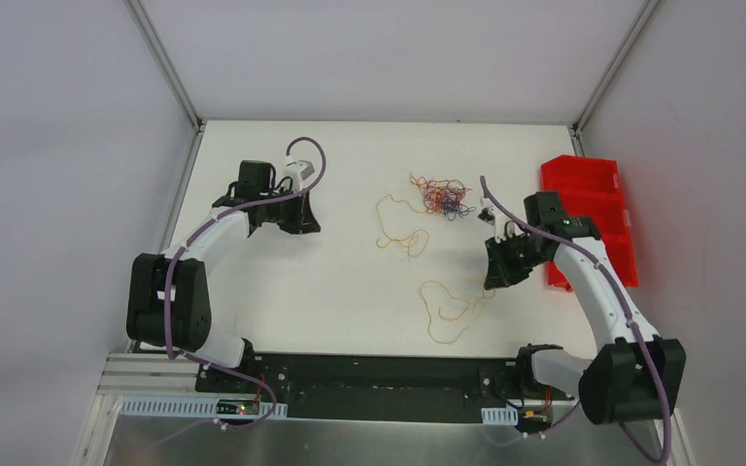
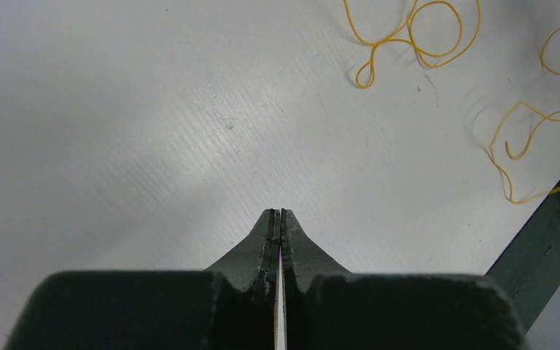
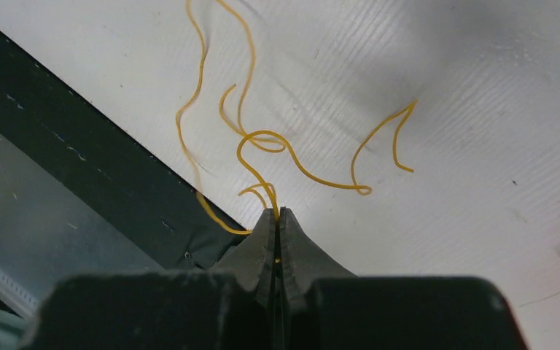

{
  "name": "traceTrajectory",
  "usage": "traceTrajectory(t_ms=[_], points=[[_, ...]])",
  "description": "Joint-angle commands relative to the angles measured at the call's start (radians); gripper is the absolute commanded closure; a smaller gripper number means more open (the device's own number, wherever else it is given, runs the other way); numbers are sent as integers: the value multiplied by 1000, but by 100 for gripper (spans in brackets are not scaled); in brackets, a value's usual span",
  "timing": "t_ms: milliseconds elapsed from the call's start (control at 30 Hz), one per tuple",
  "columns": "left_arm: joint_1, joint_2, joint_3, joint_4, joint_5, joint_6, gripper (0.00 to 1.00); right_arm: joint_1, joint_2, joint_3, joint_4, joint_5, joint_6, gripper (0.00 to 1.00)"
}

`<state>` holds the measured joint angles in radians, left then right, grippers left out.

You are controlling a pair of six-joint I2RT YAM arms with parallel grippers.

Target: Untangle the cables

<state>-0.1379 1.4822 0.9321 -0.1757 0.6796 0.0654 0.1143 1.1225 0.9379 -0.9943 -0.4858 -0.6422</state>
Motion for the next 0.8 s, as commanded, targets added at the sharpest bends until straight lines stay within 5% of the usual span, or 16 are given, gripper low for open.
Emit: traceTrajectory(t_ms=[0,267,400,500,767], points=[[-5,-41,-2,-32,19,4,100,33,73,8,-28,-25,-100,100],[-6,-40,-6,-41,16,-3,100,102,171,-8,82,-33,-84,87],[-6,-42,-9,-45,11,3,100,140,194,-21,211,3,-6,89],[-6,-43,-13,-50,10,3,100,161,205,-19,306,16,54,100],[-6,-50,-28,-59,14,18,100,250,179,-12,298,-38,-24,91]])
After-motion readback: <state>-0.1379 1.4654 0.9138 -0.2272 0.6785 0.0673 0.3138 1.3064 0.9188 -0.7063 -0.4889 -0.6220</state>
